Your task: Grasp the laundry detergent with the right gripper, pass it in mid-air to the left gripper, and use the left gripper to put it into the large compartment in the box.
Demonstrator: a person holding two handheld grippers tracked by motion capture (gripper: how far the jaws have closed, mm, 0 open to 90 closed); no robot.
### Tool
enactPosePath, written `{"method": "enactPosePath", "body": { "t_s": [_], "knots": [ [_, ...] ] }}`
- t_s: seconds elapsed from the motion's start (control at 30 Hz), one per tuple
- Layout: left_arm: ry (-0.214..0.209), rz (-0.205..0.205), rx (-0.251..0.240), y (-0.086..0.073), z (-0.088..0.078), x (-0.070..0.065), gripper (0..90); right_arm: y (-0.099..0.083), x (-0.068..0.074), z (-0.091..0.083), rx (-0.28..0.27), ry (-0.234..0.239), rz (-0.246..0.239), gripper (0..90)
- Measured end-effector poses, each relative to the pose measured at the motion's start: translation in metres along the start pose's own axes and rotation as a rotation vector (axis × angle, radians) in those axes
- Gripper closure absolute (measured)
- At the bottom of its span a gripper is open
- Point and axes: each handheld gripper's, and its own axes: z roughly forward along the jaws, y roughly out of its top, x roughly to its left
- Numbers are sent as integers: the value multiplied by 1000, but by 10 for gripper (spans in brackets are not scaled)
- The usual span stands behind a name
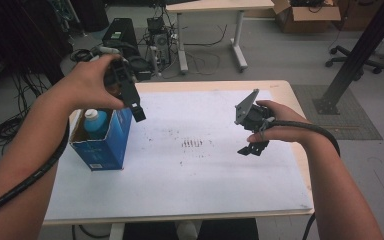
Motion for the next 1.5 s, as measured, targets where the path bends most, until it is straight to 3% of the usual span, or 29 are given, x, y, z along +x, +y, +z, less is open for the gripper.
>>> {"method": "enactPosePath", "body": {
  "t_s": [0.17, 0.23, 0.47, 0.67, 0.97, 1.5],
  "knots": [
    [-25, 145, 17, 13, 8, -14, 2, 6, -1, 2, 28, 16, -10, 32],
    [-7, 197, 27, 15, 12, -19, 2, 8, -1, 2, 40, 20, -13, 31],
    [-40, 257, 95, 17, 42, -19, 2, 12, -4, 7, 108, 45, -21, 33],
    [-61, 274, 105, 17, 61, -16, 2, 13, -8, 10, 143, 62, -20, 35],
    [-79, 268, 100, 15, 72, -12, 2, 17, -13, 13, 159, 69, -32, 35],
    [-93, 268, 75, 9, 73, -12, 2, 23, -11, 16, 161, 71, -31, 35]
  ]
}}
